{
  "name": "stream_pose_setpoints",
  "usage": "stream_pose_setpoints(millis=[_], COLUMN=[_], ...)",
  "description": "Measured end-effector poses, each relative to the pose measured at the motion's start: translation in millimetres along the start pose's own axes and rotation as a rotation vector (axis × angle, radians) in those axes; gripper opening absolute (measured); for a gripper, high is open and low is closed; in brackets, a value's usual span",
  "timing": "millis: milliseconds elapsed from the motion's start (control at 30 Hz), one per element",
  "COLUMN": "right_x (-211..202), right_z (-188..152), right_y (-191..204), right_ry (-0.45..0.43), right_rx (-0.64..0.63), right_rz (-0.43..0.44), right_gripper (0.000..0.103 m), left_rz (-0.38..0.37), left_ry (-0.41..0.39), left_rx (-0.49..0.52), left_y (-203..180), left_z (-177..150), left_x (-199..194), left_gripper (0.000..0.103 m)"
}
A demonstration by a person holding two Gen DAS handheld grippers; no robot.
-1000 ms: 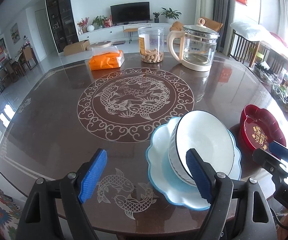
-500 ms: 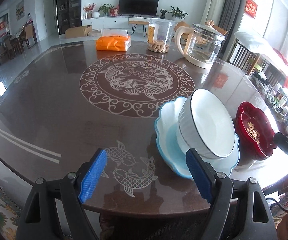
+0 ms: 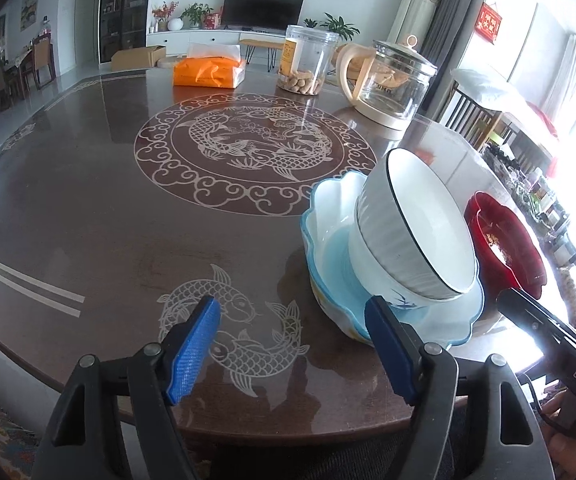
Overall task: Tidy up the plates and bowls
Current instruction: 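Close both grippers on the scalloped bowl rim under the stacked bowls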
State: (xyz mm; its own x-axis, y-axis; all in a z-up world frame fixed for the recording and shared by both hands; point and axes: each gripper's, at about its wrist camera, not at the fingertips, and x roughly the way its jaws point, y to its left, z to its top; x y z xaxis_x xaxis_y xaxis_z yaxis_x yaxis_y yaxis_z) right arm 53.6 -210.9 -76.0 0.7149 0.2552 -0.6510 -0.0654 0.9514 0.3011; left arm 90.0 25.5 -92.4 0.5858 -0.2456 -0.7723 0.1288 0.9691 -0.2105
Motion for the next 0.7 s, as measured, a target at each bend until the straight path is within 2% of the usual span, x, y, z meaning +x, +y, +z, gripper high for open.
stream_pose_setpoints(millis=[33, 100, 233, 400, 633, 667, 700], right_x=[4, 16, 33, 50, 70, 72, 74], right_z=[1, 3, 4, 13, 18, 18, 18], right_y=[-1, -7, -18, -17, -19, -20, -21], right_ry=[0.014, 0.054, 0.088, 0.092, 0.105, 0.109, 0.113], right_rx=[0.003, 0.023, 0.064, 0.048, 0.055, 0.058, 0.060], right_rz=[0.000, 0.006, 0.002, -0.013, -0.044, -0.039, -0.034], right_gripper=[0.053, 0.043, 0.042, 0.041, 0.020, 0.020, 0.020], left_rz=[0.000, -0.002, -0.013, -0.017, -0.028, -0.044, -0.068], left_ry=[0.008, 0.016, 0.024, 0.022, 0.016, 0.015, 0.016], left_rx=[0.003, 0.008, -0.003, -0.022, -0.075, -0.081, -0.083], left_y=[-1, -4, -3, -3, 3, 4, 3], left_z=[0, 0, 2, 8, 14, 14, 15], left_x=[4, 10, 20, 35, 56, 58, 60], left_gripper=[0.071, 0.068, 0.063, 0.053, 0.052, 0.047, 0.037])
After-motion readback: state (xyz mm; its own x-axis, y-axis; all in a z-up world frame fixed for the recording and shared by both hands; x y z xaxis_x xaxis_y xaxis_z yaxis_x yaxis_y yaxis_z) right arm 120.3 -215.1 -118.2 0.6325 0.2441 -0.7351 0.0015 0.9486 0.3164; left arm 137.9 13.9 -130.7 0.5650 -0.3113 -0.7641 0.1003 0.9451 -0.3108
